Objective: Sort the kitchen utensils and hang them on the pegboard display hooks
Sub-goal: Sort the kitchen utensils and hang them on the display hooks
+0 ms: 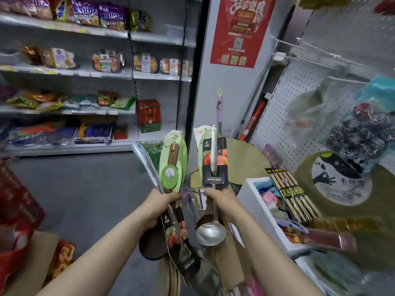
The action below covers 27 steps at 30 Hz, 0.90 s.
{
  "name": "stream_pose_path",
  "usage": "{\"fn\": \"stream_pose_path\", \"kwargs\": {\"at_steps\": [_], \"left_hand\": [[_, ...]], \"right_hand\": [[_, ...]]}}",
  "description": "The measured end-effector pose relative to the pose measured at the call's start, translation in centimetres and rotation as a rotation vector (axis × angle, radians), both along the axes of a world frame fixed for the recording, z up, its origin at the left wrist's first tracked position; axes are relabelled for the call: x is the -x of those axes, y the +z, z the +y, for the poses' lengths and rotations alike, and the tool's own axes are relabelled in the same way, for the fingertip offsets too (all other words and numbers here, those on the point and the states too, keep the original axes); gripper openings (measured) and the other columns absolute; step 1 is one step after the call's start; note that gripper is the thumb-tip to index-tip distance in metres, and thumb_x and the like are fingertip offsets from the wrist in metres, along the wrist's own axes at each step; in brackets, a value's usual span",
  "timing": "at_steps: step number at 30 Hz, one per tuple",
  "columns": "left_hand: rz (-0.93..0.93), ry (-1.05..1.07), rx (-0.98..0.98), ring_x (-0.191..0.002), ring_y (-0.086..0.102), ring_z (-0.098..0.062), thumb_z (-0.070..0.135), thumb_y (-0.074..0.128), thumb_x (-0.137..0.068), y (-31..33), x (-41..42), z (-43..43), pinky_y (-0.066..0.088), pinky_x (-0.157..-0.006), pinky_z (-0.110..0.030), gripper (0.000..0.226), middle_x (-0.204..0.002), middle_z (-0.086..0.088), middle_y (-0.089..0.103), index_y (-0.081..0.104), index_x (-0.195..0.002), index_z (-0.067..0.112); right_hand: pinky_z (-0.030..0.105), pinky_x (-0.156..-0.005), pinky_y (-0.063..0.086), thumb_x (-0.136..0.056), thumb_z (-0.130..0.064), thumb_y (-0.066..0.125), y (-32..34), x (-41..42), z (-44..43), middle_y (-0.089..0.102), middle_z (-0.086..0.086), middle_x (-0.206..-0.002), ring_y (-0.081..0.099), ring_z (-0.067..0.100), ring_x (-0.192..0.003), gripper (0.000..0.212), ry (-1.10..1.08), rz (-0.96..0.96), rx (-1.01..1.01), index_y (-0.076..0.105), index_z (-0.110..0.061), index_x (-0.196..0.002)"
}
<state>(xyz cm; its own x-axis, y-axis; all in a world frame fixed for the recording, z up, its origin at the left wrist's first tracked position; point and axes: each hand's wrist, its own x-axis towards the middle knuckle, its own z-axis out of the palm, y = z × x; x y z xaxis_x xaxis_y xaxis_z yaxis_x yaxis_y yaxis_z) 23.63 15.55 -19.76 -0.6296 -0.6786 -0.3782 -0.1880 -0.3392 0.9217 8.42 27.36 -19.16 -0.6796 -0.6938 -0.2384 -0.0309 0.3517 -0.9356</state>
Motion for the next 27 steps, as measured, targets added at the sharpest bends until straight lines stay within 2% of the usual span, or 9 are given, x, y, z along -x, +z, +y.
{"fn": "stream_pose_path", "kwargs": {"at_steps": [4, 8, 11, 14, 18, 21, 23, 25, 27], "left_hand": [[-0.01, -0.038, 0.041, -0.068, 0.07, -0.022, 0.001, 0.066, -0.085, -0.4, 3.5, -5.1, 0.054, -0.064, -0.029, 0.005, -0.076, -0.011, 0.073, 0.067, -0.089, 0.003], [-0.014, -0.114, 0.05, -0.065, 0.07, -0.017, 0.001, 0.064, -0.086, -1.1, 7.4, -10.9, 0.052, -0.055, -0.021, 0.009, -0.08, -0.012, 0.074, 0.067, -0.095, 0.001], [-0.016, -0.185, 0.059, -0.057, 0.069, -0.01, 0.001, 0.062, -0.088, -1.2, 10.2, -15.6, 0.051, -0.05, -0.017, 0.009, -0.078, -0.009, 0.072, 0.065, -0.096, 0.001], [-0.016, -0.251, 0.054, -0.055, 0.068, -0.01, -0.001, 0.06, -0.089, -0.8, 12.8, -20.5, 0.051, -0.048, -0.018, 0.008, -0.079, -0.011, 0.07, 0.064, -0.096, -0.001], [-0.045, -0.354, 0.05, -0.054, 0.067, -0.012, -0.001, 0.061, -0.088, -0.9, 16.5, -26.2, 0.051, -0.048, -0.019, 0.011, -0.079, -0.013, 0.07, 0.063, -0.099, -0.004], [-0.075, -0.42, 0.045, -0.064, 0.068, -0.021, -0.002, 0.063, -0.087, -2.2, 19.6, -29.1, 0.055, -0.053, -0.023, 0.016, -0.091, -0.023, 0.068, 0.063, -0.102, -0.007], [-0.097, -0.46, 0.05, -0.08, 0.069, -0.031, 0.0, 0.065, -0.085, -3.3, 21.6, -30.2, 0.057, -0.065, -0.031, 0.017, -0.098, -0.023, 0.07, 0.065, -0.102, -0.005], [-0.12, -0.499, 0.056, -0.086, 0.069, -0.032, 0.0, 0.066, -0.084, -4.0, 23.5, -30.7, 0.055, -0.073, -0.033, 0.014, -0.096, -0.021, 0.072, 0.066, -0.099, -0.002], [-0.137, -0.548, 0.033, -0.082, 0.068, -0.03, 0.001, 0.068, -0.084, -4.9, 25.9, -31.1, 0.053, -0.073, -0.033, 0.011, -0.089, -0.018, 0.072, 0.066, -0.095, 0.0]], "right_hand": [[0.029, -0.065, 0.046, -0.081, -0.008, 0.067, -0.6, 3.1, -4.5, 0.06, -0.004, -0.073, 0.056, 0.015, -0.071, 0.012, -0.029, -0.002, -0.017, 0.062, -0.017, -0.088], [0.021, -0.052, 0.045, -0.083, -0.001, 0.064, -0.7, 5.8, -9.5, 0.059, -0.002, -0.066, 0.055, 0.011, -0.059, 0.017, -0.111, -0.036, -0.004, 0.06, -0.016, -0.076], [0.034, -0.066, 0.051, -0.072, -0.015, 0.071, -1.1, 7.8, -13.6, 0.066, 0.005, -0.08, 0.06, 0.019, -0.071, 0.014, -0.199, -0.035, -0.015, 0.065, -0.016, -0.085], [0.041, -0.071, 0.05, -0.056, -0.028, 0.067, -1.2, 9.7, -17.6, 0.064, 0.003, -0.074, 0.059, 0.023, -0.073, 0.025, -0.277, -0.05, -0.036, 0.063, -0.018, -0.078], [0.04, -0.07, 0.049, -0.07, -0.018, 0.072, -1.5, 11.5, -21.5, 0.061, 0.0, -0.07, 0.057, 0.02, -0.071, 0.012, -0.386, -0.07, -0.039, 0.061, -0.019, -0.076], [0.035, -0.069, 0.052, -0.077, -0.012, 0.07, -2.3, 12.9, -23.0, 0.062, -0.001, -0.068, 0.059, 0.017, -0.069, 0.012, -0.445, -0.084, -0.039, 0.062, -0.02, -0.074], [0.026, -0.059, 0.053, -0.079, -0.008, 0.069, -2.7, 13.8, -23.5, 0.064, -0.002, -0.066, 0.063, 0.009, -0.06, 0.012, -0.5, -0.132, -0.022, 0.064, -0.019, -0.079], [0.018, -0.05, 0.045, -0.082, -0.003, 0.067, -3.1, 15.0, -23.6, 0.062, -0.004, -0.065, 0.058, 0.003, -0.051, 0.014, -0.549, -0.152, -0.022, 0.063, -0.017, -0.081], [0.022, -0.053, 0.043, -0.082, -0.003, 0.066, -3.8, 16.9, -23.7, 0.059, 0.0, -0.067, 0.055, 0.009, -0.054, 0.014, -0.596, -0.182, -0.046, 0.061, -0.016, -0.08]]}}
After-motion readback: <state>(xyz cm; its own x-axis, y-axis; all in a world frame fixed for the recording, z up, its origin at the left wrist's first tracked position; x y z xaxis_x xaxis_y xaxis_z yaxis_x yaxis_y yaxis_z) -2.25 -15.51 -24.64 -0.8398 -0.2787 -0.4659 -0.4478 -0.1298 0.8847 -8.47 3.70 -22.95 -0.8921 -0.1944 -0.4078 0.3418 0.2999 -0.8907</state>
